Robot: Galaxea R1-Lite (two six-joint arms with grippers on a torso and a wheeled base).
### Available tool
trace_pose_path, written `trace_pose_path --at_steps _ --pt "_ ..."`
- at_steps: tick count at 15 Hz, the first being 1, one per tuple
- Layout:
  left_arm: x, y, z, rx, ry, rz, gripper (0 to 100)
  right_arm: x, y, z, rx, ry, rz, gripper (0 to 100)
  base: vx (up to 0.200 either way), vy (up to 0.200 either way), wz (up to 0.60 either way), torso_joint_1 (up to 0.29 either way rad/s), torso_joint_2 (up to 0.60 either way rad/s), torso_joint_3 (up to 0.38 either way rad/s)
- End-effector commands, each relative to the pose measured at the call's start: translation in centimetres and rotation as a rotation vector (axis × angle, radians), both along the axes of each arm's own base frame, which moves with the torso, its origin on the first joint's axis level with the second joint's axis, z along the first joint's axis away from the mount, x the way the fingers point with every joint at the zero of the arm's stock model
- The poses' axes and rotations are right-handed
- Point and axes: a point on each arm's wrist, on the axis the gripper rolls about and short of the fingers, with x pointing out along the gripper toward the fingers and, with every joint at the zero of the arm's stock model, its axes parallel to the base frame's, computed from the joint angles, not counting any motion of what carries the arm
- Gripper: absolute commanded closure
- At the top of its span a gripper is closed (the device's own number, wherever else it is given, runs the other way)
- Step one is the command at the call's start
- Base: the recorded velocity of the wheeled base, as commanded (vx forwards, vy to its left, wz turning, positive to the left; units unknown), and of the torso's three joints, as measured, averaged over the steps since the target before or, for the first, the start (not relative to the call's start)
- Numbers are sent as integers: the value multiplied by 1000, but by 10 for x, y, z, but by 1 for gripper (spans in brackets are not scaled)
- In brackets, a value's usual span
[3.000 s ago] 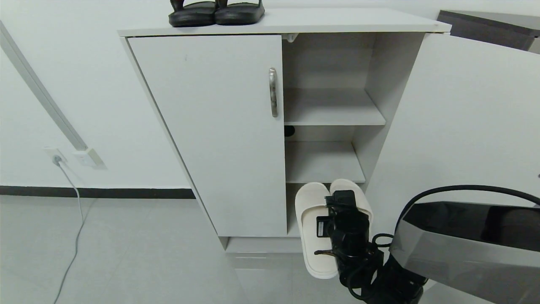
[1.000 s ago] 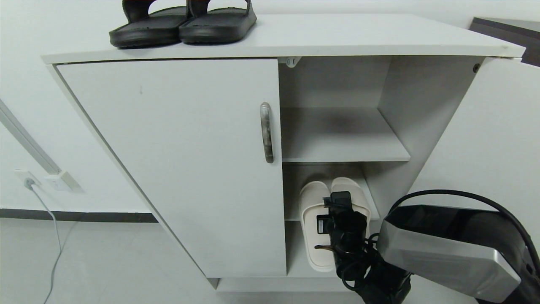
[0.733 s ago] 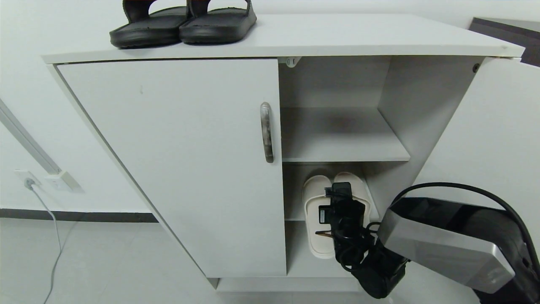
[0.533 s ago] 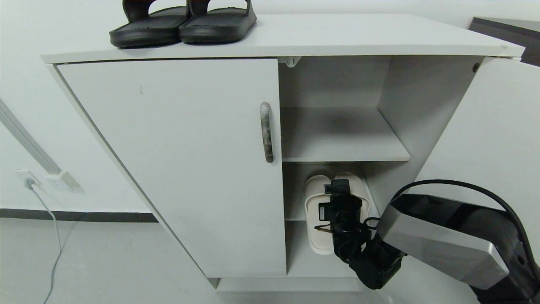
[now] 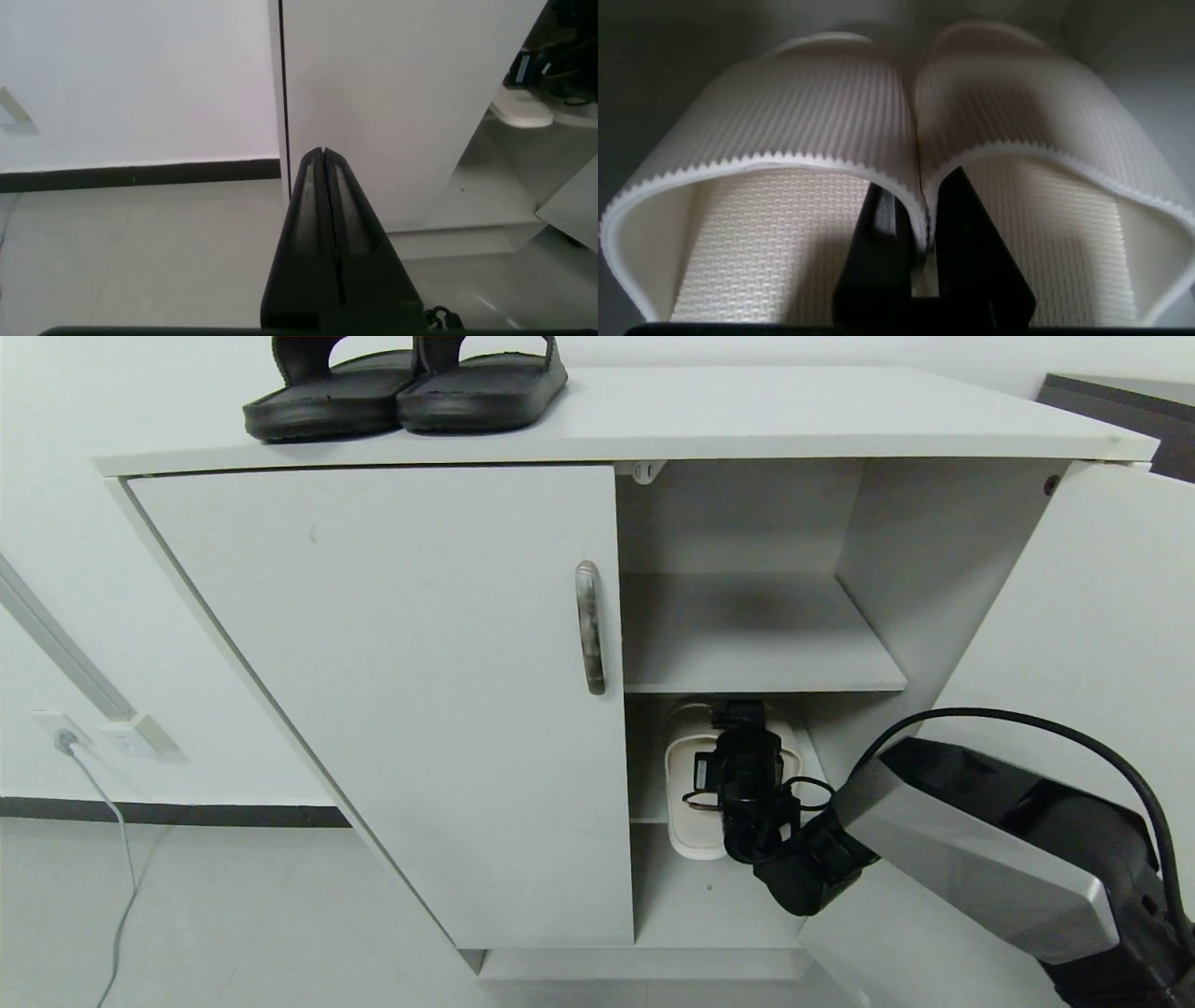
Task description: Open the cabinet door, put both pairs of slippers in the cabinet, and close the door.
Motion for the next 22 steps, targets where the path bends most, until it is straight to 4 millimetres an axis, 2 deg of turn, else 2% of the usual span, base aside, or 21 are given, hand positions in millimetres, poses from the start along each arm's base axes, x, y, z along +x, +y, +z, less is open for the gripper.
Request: trace_pose_path --at_steps 1,5,10,17,18,20,22 --pt "0 0 0 0 -1 0 100 6 -1 3 9 -16 2 100 0 0 0 0 0 0" --pt "0 0 0 -2 -1 1 100 16 1 1 -4 -30 -1 100 0 0 0 0 0 0" --pt "0 0 0 -2 -1 1 100 33 -5 -14 -23 -23 19 100 0 0 0 0 0 0" --pt "0 0 0 -3 0 1 100 38 -9 -19 -35 1 22 100 0 0 0 0 0 0" --pt "0 0 0 -2 -1 1 100 38 -9 -18 -33 -2 22 0 0 0 0 0 0 0" --pt "0 0 0 -3 0 1 100 36 -9 -19 -37 5 24 0 0 0 0 0 0 0" --pt "0 0 0 -2 -1 1 100 24 -9 -16 -53 29 38 0 0 0 0 0 0 0"
